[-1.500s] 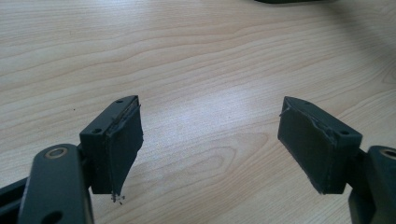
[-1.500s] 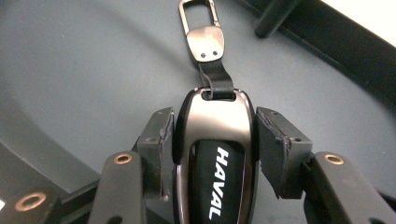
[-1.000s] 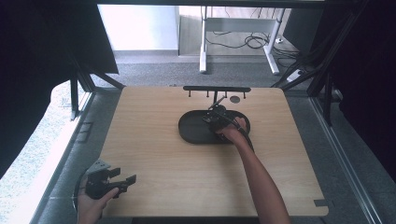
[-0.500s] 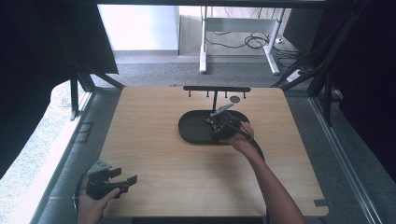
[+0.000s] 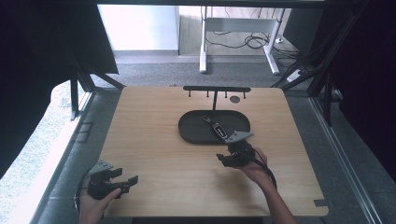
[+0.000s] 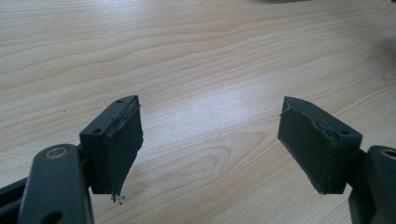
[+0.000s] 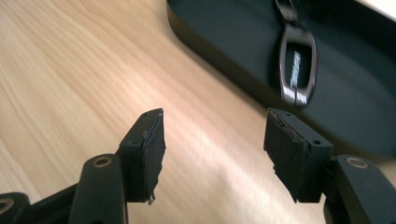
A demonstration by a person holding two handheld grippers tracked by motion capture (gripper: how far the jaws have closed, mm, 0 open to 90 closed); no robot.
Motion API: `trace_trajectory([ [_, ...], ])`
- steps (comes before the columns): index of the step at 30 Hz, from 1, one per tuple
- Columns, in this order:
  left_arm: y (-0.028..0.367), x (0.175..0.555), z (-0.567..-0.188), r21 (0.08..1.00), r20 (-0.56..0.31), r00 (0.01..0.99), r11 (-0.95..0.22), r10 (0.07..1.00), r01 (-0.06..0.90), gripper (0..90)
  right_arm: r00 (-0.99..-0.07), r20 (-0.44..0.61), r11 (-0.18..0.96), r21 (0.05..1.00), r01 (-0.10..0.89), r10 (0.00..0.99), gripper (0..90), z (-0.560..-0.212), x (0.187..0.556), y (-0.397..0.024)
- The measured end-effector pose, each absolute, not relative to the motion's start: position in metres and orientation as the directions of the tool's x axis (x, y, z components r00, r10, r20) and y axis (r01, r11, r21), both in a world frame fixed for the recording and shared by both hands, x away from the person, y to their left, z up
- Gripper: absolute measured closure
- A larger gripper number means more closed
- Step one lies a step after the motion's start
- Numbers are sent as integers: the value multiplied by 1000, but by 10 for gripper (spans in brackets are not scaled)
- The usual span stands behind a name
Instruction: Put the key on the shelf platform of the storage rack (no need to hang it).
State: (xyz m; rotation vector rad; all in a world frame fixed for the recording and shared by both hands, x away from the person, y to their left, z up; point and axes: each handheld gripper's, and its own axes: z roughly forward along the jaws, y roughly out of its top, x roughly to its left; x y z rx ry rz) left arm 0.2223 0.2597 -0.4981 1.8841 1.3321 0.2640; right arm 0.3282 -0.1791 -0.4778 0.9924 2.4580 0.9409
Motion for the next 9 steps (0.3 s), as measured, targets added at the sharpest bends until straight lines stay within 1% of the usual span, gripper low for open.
trace_trajectory([
  [3,257,222,-499,699,-264,427,-133,865,702,222,-685,-46,524,682,510,727,390,-488,320,-190],
  [5,256,222,-499,697,-264,433,-140,862,704,222,-684,-60,540,665,516,727,385,-492,318,-195],
  [9,254,223,-500,696,-262,436,-145,861,703,221,-661,-49,507,684,524,749,373,-492,317,-201],
])
